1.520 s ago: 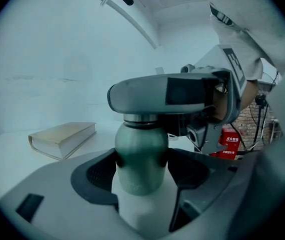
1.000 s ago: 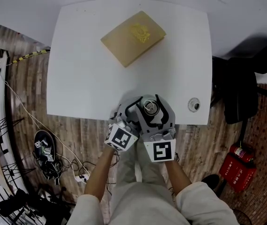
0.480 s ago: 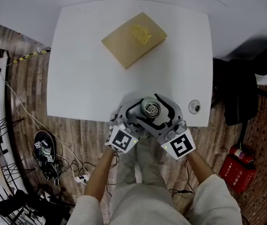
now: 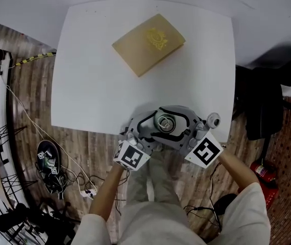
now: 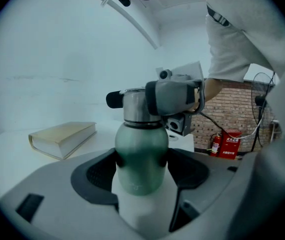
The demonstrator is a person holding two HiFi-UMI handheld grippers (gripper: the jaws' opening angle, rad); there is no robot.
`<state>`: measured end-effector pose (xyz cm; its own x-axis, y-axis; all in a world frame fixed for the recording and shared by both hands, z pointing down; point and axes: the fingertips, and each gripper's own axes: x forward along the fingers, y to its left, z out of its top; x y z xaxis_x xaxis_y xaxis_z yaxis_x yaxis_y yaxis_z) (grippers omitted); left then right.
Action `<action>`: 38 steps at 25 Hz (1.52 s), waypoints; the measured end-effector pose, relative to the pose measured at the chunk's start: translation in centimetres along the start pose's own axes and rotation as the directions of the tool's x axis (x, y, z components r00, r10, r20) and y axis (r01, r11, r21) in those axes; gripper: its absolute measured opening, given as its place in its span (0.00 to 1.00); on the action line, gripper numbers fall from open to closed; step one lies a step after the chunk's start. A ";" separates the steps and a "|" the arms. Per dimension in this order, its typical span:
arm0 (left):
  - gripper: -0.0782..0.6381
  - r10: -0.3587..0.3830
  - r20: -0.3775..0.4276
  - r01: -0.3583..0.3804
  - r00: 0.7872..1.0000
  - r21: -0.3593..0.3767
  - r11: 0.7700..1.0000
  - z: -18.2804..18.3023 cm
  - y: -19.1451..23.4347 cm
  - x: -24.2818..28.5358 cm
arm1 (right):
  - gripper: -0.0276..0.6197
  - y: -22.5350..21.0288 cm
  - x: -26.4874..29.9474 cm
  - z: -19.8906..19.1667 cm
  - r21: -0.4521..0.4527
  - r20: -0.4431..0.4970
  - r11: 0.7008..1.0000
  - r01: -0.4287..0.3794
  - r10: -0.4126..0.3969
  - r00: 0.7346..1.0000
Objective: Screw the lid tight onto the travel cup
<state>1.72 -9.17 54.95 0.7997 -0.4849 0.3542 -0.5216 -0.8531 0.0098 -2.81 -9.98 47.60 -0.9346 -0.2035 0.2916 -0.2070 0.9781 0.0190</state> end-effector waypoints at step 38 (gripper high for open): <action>0.56 0.004 -0.003 -0.004 1.000 0.007 1.000 -0.1 0.1 -0.1 | 0.44 -2.2 -0.3 0.5 0.163 0.027 0.865 0.476 -0.486 0.874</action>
<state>1.57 -9.17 55.04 0.7966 -0.4877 0.3572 -0.5228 -0.8525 0.0018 -2.16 -12.11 47.01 -0.7239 -0.6541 0.2196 -0.6705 0.7419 -0.0005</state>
